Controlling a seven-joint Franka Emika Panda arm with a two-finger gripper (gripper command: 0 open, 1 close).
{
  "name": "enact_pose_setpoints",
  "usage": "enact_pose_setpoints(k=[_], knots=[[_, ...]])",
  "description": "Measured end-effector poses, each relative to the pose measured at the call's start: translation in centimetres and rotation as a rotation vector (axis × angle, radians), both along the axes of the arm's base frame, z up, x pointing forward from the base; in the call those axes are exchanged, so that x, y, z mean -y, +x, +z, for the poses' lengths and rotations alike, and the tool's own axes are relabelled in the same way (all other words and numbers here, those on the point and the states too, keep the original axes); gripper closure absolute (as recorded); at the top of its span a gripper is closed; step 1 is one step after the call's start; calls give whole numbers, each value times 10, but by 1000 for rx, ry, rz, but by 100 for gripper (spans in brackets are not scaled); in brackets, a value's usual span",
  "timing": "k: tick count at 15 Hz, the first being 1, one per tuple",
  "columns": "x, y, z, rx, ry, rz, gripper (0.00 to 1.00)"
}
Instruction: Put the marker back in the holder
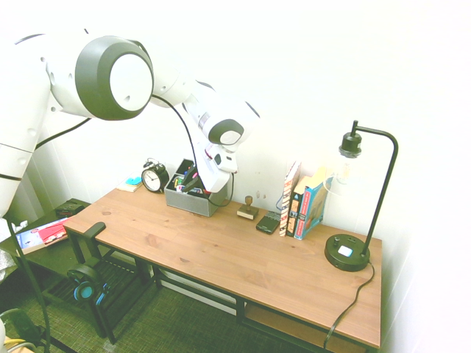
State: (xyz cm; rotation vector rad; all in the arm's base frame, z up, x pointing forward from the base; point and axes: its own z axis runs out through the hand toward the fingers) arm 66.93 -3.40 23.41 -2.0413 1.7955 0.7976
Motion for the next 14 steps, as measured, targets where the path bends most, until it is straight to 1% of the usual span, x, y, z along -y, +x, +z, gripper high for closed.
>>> enact_pose_setpoints(k=[4, 6, 7, 8, 12, 14], knots=[[4, -3, -4, -8, 2, -4, 0], [5, -5, 12, 19, -7, 28, 0], [4, -11, 29, 42, -30, 61, 0], [1, -21, 50, 51, -67, 103, 0], [-32, -82, 113, 45, -272, 295, 0], [-50, -114, 139, 69, -372, 386, 0]])
